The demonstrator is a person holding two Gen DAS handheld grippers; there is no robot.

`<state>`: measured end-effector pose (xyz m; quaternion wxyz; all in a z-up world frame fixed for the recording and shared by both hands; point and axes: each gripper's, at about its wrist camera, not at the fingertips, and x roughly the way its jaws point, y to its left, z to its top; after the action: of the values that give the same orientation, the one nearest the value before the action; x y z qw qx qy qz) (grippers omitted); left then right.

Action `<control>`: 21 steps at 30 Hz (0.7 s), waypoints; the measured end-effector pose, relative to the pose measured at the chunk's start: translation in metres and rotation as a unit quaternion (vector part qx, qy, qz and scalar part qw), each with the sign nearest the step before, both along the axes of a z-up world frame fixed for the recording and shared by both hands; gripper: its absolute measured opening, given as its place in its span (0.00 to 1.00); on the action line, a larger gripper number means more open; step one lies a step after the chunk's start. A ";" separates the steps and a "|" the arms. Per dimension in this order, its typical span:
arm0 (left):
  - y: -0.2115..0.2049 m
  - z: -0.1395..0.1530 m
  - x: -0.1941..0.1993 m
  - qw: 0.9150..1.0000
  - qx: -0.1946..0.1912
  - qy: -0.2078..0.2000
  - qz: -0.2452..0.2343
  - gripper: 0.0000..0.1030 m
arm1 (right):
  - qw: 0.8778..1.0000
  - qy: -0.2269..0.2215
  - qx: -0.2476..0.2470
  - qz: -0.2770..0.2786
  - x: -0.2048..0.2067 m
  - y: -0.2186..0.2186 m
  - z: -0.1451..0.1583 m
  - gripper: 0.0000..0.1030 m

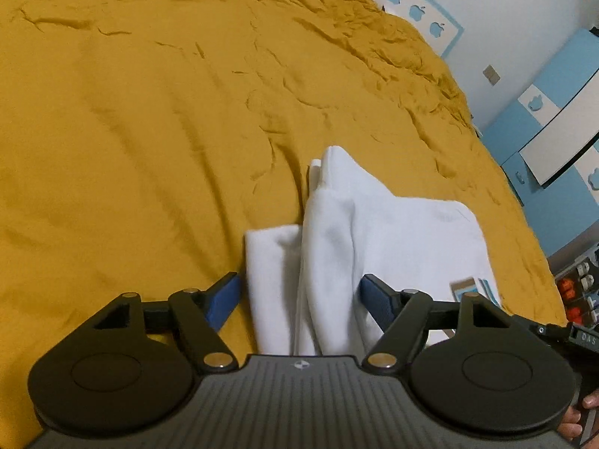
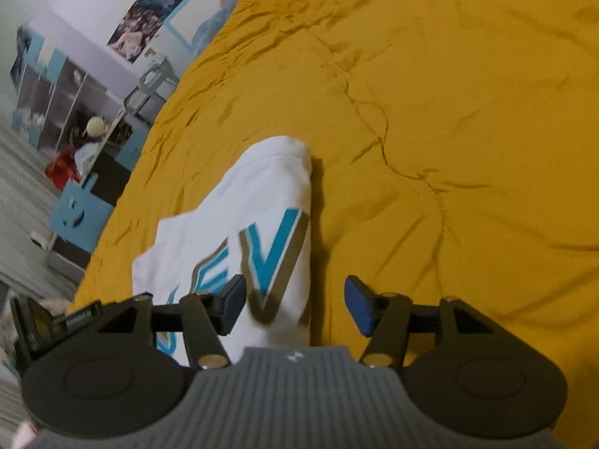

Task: Fold small clothes
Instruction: 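Grasp the folded sweatshirt edge with both grippers, then lift the sweatshirt edge with both grippers and fold it over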

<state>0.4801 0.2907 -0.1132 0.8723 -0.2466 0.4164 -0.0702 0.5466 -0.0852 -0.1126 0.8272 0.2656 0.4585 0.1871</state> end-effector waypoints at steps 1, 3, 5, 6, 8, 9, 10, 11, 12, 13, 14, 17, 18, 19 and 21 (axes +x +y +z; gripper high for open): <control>0.000 -0.004 0.004 1.000 -0.005 -0.007 -0.006 0.76 | 1.000 0.006 0.008 -0.004 0.008 0.001 -0.006 0.53; 0.002 -0.012 0.011 1.000 -0.017 -0.010 -0.008 0.74 | 0.999 0.016 0.031 -0.008 0.021 0.003 -0.017 0.52; 0.008 -0.020 0.014 0.999 -0.036 -0.014 -0.004 0.72 | 0.998 0.027 0.050 -0.009 0.032 0.004 -0.027 0.51; 0.010 -0.023 0.015 0.999 -0.045 -0.017 -0.002 0.69 | 0.998 0.033 0.057 -0.010 0.037 0.005 -0.032 0.48; 0.015 -0.025 0.014 0.998 -0.055 -0.022 0.001 0.63 | 0.996 0.040 0.075 -0.016 0.048 0.007 -0.043 0.43; 0.016 -0.026 0.015 0.998 -0.060 -0.021 0.002 0.59 | 0.995 0.043 0.086 -0.018 0.052 0.008 -0.047 0.39; 0.017 -0.025 0.015 0.998 -0.067 -0.021 0.004 0.55 | 0.994 0.048 0.098 -0.022 0.057 0.009 -0.052 0.35; 0.018 -0.025 0.015 0.997 -0.079 -0.022 0.002 0.38 | 0.992 0.054 0.109 -0.028 0.060 0.009 -0.056 0.28; 0.019 -0.024 0.015 0.995 -0.100 -0.016 0.001 0.31 | 0.990 0.061 0.122 -0.035 0.062 0.009 -0.060 0.25; 0.019 -0.021 0.014 0.995 -0.099 -0.015 0.010 0.31 | 0.988 0.069 0.132 -0.044 0.064 0.010 -0.064 0.23; 0.015 -0.017 0.012 0.996 -0.085 -0.020 0.011 0.29 | 0.987 0.074 0.136 -0.050 0.065 0.010 -0.064 0.21; 0.005 -0.004 0.004 0.998 -0.054 -0.036 0.021 0.23 | 0.989 0.064 0.124 -0.046 0.063 0.016 -0.053 0.13; 0.004 0.002 0.001 0.997 -0.051 -0.044 0.023 0.21 | 0.990 0.056 0.119 -0.042 0.061 0.017 -0.047 0.11; 0.002 0.010 -0.002 0.997 -0.046 -0.053 0.024 0.21 | 0.992 0.043 0.114 -0.037 0.058 0.016 -0.038 0.10; -0.005 0.025 -0.009 0.997 -0.028 -0.068 0.022 0.20 | 0.993 0.021 0.109 -0.031 0.052 0.018 -0.020 0.09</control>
<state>0.4715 0.2859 -0.0880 0.8924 -0.2750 0.3488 -0.0792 0.5989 -0.0669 -0.1322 0.7891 0.3717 0.4441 0.2048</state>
